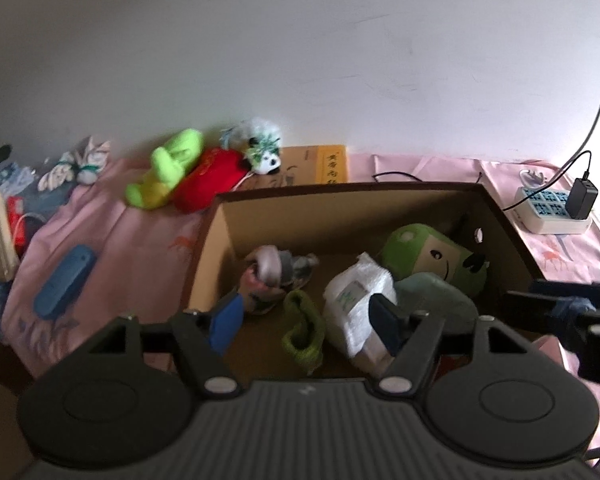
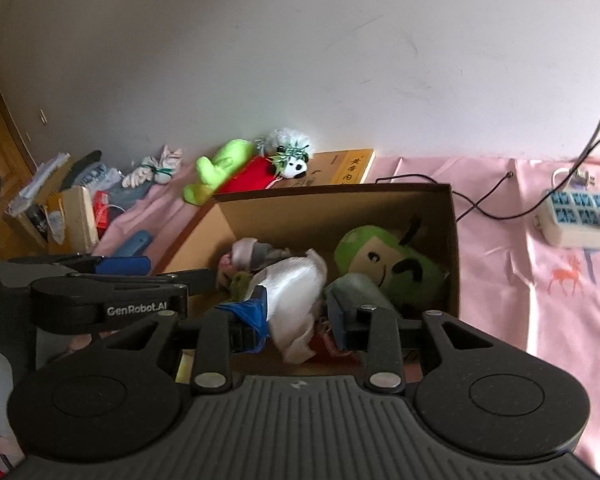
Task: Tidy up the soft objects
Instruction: 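Open both tools to drop the towel and sock into the brown box, then move both tools back over the pile of soft items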
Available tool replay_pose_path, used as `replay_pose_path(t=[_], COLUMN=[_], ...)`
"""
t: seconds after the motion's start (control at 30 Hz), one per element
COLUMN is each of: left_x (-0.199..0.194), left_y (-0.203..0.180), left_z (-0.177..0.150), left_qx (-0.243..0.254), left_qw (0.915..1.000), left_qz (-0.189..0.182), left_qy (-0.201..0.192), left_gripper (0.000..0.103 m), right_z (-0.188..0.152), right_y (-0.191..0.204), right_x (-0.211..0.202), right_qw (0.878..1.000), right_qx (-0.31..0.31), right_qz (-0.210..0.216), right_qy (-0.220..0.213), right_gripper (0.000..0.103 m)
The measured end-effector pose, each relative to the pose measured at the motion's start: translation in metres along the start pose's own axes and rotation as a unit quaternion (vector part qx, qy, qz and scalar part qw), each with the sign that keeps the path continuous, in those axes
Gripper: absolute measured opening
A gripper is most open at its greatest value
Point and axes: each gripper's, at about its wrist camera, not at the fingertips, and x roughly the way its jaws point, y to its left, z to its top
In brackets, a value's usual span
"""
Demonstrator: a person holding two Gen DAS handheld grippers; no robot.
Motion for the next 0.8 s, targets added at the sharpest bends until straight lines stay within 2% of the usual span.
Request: replay_pose_path(t=[0.17,0.37,0.67,0.8], left_x=[-0.013,-0.024,-0.030,-0.035], left_y=[0.006,0.012,0.032,0.058], left_z=[-0.010,-0.022,-0.038,-0.045], left_qx=[-0.011,-0.020,-0.024,-0.030], left_qw=[0.9998,0.9990,0.9992,0.9994], left_qz=[0.017,0.040,0.030,0.016], left_qy=[0.008,0.009,0.011,0.008], left_gripper=[0.071,0.071,0.071,0.071], right_z=[-0.013,-0.028,-0.044,-0.049], right_y=[0.008,0.017,0.025,0.032], right_x=[-0.008,-0.009,-0.017,-0.027], right_qw=[1.000,0.999,0.998,0.997], right_qx=[0.011,0.019,0.037,0.051], right_qz=[0.006,0.001,-0.030,-0.059], right_qy=[0.002,0.036,0.037,0.027], right_gripper=[0.016,0.016,0.016,0.016])
